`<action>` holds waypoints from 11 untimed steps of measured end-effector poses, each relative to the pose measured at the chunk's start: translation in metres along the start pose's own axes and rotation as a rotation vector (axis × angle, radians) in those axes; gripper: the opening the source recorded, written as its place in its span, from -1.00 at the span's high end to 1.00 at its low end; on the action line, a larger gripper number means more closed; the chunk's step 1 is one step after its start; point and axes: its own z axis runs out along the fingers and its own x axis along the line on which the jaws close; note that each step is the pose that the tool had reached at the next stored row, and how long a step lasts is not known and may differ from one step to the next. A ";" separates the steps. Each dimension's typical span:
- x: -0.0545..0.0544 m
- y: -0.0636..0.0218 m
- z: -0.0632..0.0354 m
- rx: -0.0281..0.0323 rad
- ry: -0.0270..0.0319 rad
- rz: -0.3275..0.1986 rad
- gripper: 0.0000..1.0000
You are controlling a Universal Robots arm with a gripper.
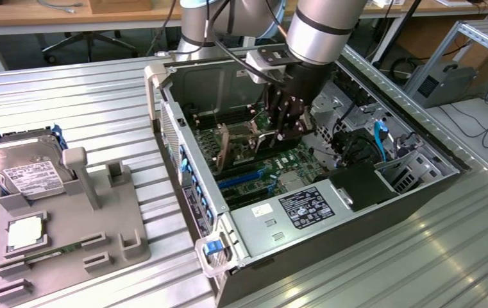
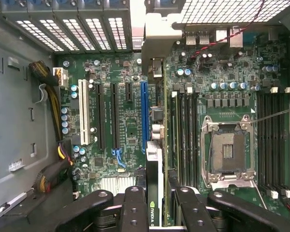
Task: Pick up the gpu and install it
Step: 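Insert the gpu into the slot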
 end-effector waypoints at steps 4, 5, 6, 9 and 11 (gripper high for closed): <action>0.001 0.0007 0.0046 0.0004 0.0001 -0.001 0.45; 0.001 0.0007 0.0056 0.0004 0.0000 -0.001 0.45; 0.001 0.0007 0.0065 0.0004 0.0001 -0.002 0.45; 0.001 0.0007 0.0088 0.0006 0.0002 -0.003 0.45; 0.001 0.0007 0.0101 0.0008 0.0002 -0.004 0.45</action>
